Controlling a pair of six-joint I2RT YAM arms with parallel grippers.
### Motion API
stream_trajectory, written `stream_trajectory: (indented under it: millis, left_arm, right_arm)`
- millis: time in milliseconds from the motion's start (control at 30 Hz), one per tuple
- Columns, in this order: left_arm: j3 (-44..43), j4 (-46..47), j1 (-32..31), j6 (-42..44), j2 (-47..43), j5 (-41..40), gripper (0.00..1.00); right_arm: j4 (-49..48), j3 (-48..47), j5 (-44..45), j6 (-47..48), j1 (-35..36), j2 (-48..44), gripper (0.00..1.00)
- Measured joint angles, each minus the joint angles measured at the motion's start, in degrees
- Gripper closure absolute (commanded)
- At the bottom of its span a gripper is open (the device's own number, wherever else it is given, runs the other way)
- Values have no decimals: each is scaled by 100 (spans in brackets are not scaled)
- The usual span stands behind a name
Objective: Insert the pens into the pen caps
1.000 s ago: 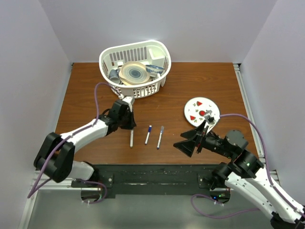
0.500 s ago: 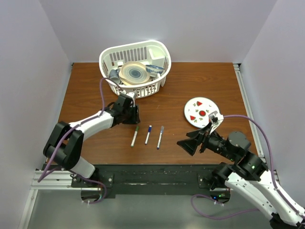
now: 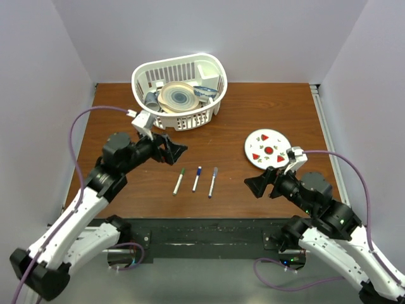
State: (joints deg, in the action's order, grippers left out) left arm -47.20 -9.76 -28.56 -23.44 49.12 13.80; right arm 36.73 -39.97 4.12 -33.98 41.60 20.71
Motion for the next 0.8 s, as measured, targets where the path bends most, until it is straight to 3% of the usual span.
stream_trajectory:
  millis: [400, 800]
  left_arm:
    - [1259, 173, 0, -50, -1604, 739, 0]
    - [1259, -72, 0, 57, -1770, 774, 0]
  right_arm:
    - [39, -160, 540, -66, 0, 527, 1]
    - [-256, -160, 538, -107, 0, 815, 2]
